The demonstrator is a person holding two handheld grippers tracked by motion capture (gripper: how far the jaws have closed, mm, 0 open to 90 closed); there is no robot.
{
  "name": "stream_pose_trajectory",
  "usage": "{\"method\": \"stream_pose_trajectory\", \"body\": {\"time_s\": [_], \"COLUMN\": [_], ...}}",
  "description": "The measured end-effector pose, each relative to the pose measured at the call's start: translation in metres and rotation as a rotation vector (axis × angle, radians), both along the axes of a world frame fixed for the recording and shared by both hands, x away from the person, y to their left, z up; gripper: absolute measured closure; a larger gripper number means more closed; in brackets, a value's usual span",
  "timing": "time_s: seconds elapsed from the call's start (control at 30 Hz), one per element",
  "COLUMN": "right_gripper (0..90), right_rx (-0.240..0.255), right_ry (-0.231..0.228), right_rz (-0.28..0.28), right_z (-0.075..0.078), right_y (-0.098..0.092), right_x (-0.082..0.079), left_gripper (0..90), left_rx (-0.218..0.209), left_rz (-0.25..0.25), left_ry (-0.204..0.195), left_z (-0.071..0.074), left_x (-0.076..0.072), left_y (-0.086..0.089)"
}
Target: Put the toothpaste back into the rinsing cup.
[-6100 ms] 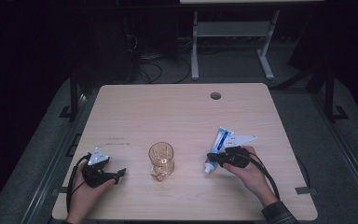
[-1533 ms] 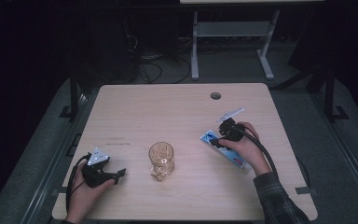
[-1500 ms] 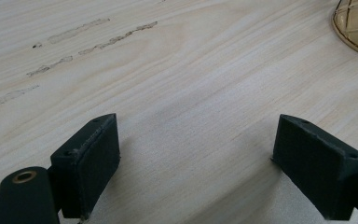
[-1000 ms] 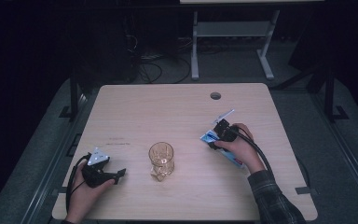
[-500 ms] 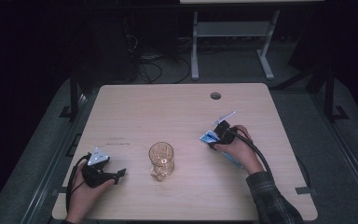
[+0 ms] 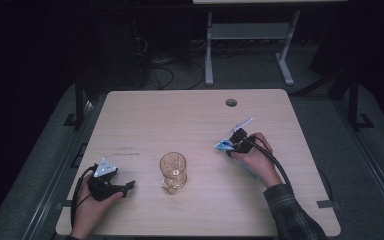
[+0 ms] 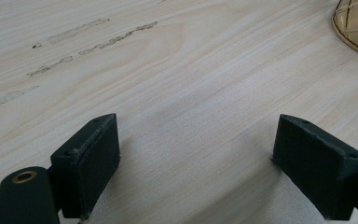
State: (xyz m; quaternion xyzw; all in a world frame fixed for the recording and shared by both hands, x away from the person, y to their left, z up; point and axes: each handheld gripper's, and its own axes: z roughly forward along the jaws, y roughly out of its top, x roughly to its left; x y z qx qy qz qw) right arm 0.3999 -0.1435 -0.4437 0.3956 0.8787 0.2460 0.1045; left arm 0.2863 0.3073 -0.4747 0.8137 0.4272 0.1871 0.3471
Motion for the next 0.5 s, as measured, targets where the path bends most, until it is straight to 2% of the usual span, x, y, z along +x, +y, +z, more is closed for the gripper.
{"method": "stream_pose_trajectory", "body": {"time_s": [0.13,0.2,0.23,0.33,0.37,0.5], "right_gripper": [70.7,71.0,71.0,71.4,71.4,72.0], "right_rx": [0.026,0.062,0.062,0.116,0.116,0.185], "right_ry": [0.011,0.035,0.035,0.027,0.027,0.005], "right_rz": [0.000,-0.001,-0.001,-0.017,-0.017,-0.039], "right_z": [0.000,0.001,0.001,0.006,0.006,0.015], "right_y": [-0.003,-0.007,-0.007,-0.014,-0.014,-0.023], "right_x": [0.001,0.001,0.001,0.001,0.001,-0.001], "left_gripper": [13.7,13.7,13.7,13.7,13.7,13.7], "left_rx": [0.000,0.000,0.000,0.000,0.000,0.000], "left_rz": [0.000,0.000,0.000,0.000,0.000,0.000], "left_ry": [0.000,0.000,0.000,-0.001,-0.001,-0.001], "left_z": [0.000,0.000,0.000,0.000,0.000,0.000], "left_x": [0.000,0.000,0.000,0.000,0.000,0.000], "left_y": [0.000,0.000,0.000,0.000,0.000,0.000]}}
